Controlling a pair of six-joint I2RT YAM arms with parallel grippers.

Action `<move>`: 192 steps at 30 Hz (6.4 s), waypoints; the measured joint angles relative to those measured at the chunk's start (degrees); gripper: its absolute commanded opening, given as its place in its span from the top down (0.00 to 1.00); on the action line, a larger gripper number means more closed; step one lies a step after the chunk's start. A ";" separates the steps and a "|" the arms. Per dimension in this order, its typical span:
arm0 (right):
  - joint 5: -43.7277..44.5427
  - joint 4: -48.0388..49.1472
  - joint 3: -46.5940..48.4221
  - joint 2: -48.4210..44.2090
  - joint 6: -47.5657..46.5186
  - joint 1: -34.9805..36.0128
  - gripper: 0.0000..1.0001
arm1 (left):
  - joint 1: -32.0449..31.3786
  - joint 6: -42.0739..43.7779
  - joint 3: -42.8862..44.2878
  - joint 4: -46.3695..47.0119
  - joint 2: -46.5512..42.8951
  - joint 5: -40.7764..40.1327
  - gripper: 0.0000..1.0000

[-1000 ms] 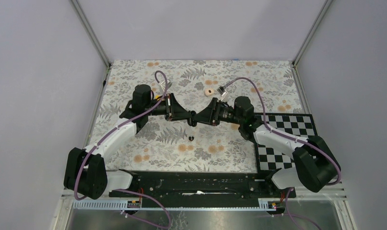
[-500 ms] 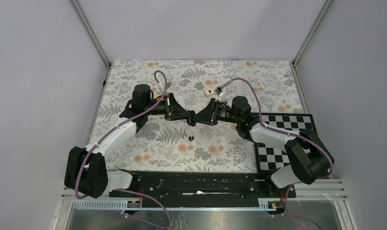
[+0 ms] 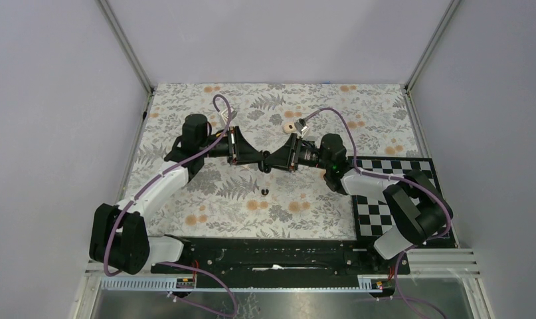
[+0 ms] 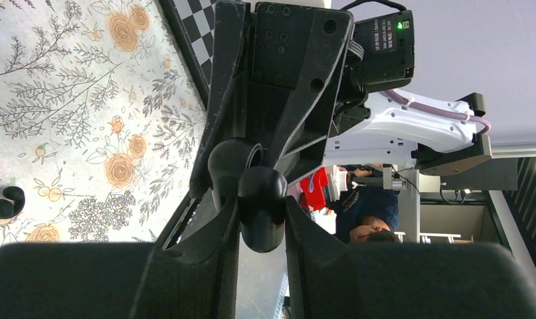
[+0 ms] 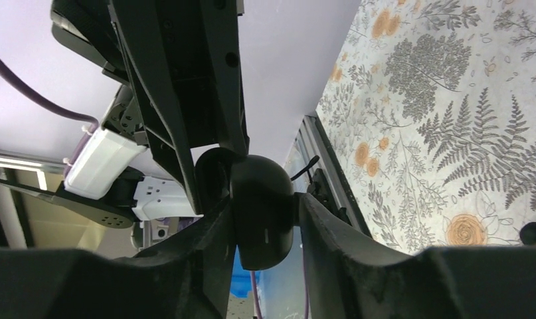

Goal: Insert the wireless bluetooth earbuds into the charging case
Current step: Adjust the charging case at the center of the board, then pick up the earbud from the center of the board.

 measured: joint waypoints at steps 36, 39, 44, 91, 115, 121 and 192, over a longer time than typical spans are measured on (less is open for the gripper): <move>0.42 -2.23 -1.84 -0.94 -0.72 -2.67 1.00 | -0.44 4.44 1.09 -2.19 1.64 -0.44 0.40; 0.42 -2.21 -1.77 -0.98 -0.68 -2.67 1.00 | -0.44 4.39 1.09 -2.01 1.64 -1.07 0.42; 0.39 -2.05 -1.77 -0.98 -0.46 -2.67 1.00 | -0.44 3.74 1.07 -1.66 1.66 -1.75 0.50; -0.81 2.49 -2.25 -0.98 3.43 -2.71 1.00 | -0.92 -5.86 -2.84 12.70 3.04 -0.81 0.66; -1.03 5.53 -3.61 -0.39 4.57 -2.78 1.00 | -1.40 -5.38 -2.84 12.07 3.06 -0.81 0.68; -1.07 6.43 -3.78 -0.39 5.73 -2.78 1.00 | -1.40 -5.92 -3.15 13.03 3.06 -0.68 0.47; 41.66 -70.42 13.29 -18.43 -32.68 -5.84 0.24 | 2.21 17.66 0.98 -20.87 4.50 -6.75 1.00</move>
